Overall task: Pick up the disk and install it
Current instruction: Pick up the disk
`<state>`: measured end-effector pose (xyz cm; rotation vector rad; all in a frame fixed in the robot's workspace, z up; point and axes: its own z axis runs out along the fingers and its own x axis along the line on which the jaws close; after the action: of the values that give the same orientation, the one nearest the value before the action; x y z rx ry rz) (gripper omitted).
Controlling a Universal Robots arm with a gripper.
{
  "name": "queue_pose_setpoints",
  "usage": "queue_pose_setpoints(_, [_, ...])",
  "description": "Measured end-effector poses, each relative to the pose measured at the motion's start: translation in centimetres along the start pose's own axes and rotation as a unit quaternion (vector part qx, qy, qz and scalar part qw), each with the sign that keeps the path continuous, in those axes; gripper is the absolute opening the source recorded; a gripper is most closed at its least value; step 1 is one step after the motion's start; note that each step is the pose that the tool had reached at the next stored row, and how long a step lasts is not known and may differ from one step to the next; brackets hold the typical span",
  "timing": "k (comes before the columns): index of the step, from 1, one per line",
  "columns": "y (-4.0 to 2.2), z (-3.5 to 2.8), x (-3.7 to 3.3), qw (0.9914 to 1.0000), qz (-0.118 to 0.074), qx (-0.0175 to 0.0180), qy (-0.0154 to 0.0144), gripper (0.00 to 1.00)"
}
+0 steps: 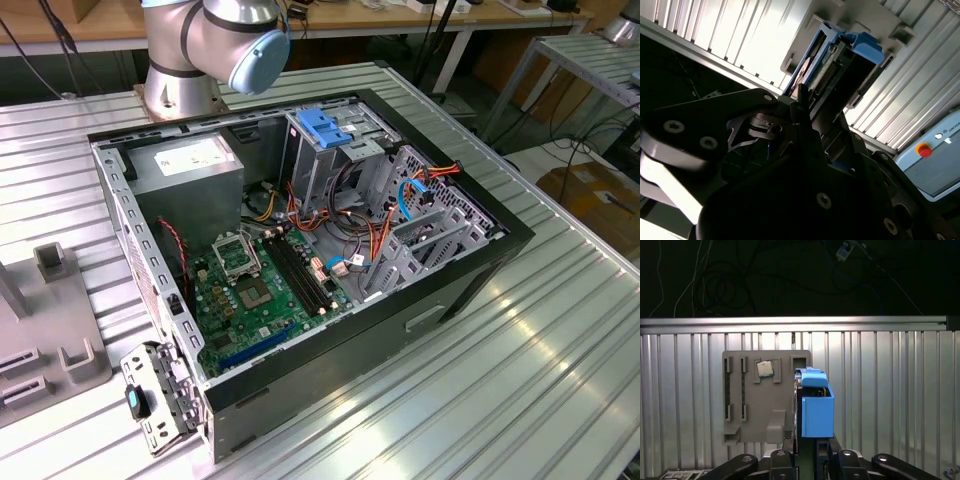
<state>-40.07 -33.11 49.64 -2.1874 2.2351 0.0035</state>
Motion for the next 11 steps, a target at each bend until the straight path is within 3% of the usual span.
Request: queue_pose_setpoints(11, [-1.52,0.01,-0.03,1.0,0.0,0.0,0.0,0.35])
